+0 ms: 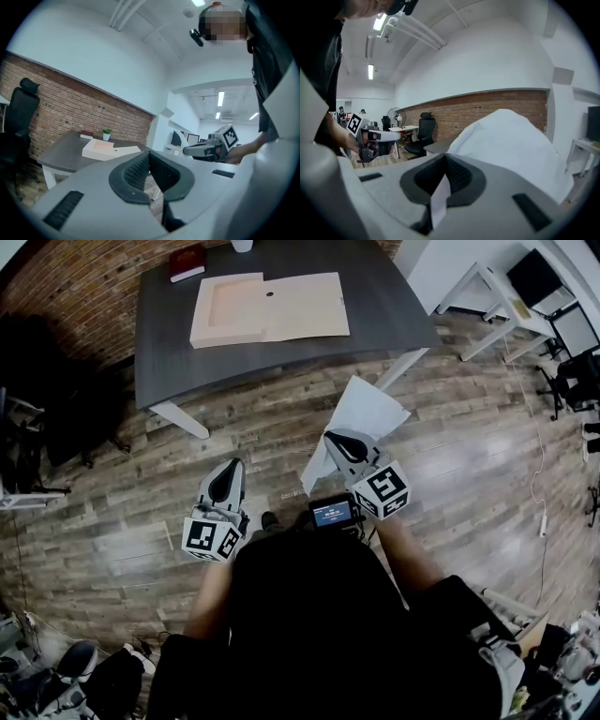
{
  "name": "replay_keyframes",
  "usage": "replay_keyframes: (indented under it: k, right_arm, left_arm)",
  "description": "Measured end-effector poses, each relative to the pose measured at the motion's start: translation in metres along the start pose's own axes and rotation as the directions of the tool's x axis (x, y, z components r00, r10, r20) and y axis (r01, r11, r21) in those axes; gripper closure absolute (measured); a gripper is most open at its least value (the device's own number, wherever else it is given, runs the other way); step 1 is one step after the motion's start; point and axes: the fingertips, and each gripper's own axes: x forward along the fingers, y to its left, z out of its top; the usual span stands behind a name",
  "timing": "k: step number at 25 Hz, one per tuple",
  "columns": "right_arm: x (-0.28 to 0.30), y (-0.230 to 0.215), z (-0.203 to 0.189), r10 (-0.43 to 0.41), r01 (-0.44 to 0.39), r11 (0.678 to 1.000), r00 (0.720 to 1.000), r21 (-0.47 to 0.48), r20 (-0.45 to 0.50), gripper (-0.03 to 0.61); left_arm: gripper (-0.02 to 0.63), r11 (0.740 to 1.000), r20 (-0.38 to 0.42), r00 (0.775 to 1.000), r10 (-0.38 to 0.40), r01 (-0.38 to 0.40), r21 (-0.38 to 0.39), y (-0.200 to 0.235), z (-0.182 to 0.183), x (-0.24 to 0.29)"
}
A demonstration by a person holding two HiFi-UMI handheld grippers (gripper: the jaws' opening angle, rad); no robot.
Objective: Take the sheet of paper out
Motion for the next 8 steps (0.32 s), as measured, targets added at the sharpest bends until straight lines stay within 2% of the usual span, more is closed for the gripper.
replay_keyframes:
  k: [4,8]
  right_arm:
    - [-0.004,-0.006,-0.004,0.003,-0.003,1.000,1.000,0.011,0.010,0.574]
    - [-0.008,-0.014,-0.007,-0.003,0.003,1.000,1.000,0.011,0.015,0.574]
  left_arm:
    - [0.618,1.000,-0.004,1.000,0.011,-0.011,0.020,-0.005,0.002,0.005]
    - [0.618,0.996,-0.009,0.997,0.074,-0.073,0.055,-0.003,0.002,0.008]
